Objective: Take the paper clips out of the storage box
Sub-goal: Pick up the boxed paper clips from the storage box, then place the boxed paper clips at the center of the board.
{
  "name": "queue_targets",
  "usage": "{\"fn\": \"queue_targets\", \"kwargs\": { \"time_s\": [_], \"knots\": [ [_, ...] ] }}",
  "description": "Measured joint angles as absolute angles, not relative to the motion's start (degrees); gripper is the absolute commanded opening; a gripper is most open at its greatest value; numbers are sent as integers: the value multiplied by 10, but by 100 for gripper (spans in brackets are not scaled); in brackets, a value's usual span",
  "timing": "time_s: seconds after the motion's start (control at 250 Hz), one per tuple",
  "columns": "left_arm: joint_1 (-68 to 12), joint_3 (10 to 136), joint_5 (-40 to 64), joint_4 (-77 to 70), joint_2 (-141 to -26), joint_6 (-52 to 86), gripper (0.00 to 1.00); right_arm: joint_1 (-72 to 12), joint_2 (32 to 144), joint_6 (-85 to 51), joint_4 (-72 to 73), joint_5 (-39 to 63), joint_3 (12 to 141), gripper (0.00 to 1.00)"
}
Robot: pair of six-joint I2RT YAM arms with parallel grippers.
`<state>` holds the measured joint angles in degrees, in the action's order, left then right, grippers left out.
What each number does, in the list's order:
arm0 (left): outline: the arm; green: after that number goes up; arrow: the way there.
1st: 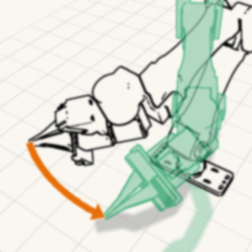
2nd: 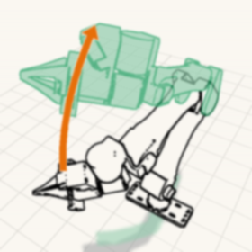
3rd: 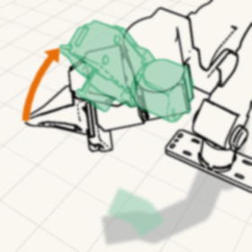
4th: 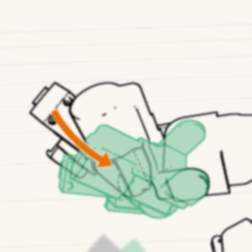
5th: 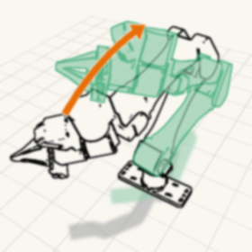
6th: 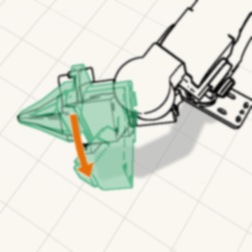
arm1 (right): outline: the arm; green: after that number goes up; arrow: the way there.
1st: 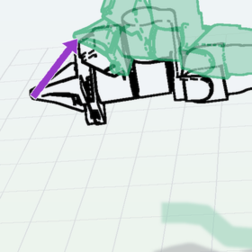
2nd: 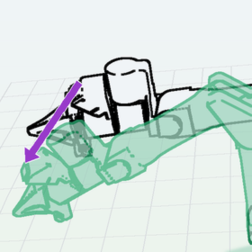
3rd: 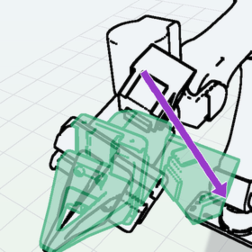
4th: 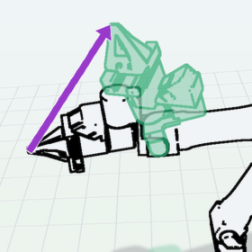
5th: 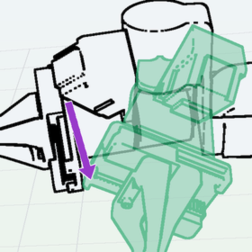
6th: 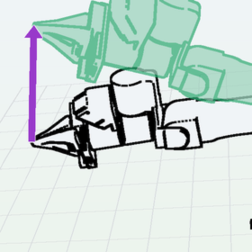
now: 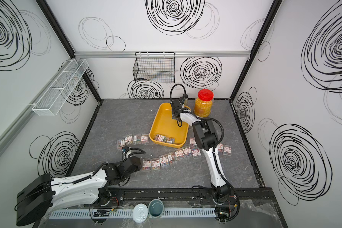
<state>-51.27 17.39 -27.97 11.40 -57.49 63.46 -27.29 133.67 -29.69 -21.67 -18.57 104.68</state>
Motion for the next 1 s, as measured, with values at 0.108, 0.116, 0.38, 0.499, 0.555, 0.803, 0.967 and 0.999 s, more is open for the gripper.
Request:
{"fn": "queue_targets", "kwargs": {
  "time_s": [0.108, 0.116, 0.38, 0.499, 0.555, 0.803, 0.967, 0.999],
  "knots": [
    [-461, 175, -277, 139, -531, 615, 50, -288, 1273, -287, -215, -183, 999, 45],
    [-457, 175, -276, 140, -528, 613, 50, -290, 1264, -285, -215, -183, 993, 45],
    [-250, 197, -218, 184, -436, 495, 51, -359, 1007, -283, -176, -219, 814, 46],
    [-142, 220, -185, 187, -434, 443, 50, -439, 910, -311, -145, -249, 721, 45],
    [-98, 221, -168, 183, -438, 428, 49, -485, 886, -327, -135, -257, 689, 45],
    [-4, 195, -150, 186, -415, 399, 52, -638, 883, -402, -121, -286, 649, 45],
    [6, 162, -136, 188, -319, 397, 54, -698, 914, -448, -80, -298, 649, 45],
    [6, 158, -132, 188, -303, 397, 54, -710, 928, -455, -75, -298, 652, 45]
  ]
}}
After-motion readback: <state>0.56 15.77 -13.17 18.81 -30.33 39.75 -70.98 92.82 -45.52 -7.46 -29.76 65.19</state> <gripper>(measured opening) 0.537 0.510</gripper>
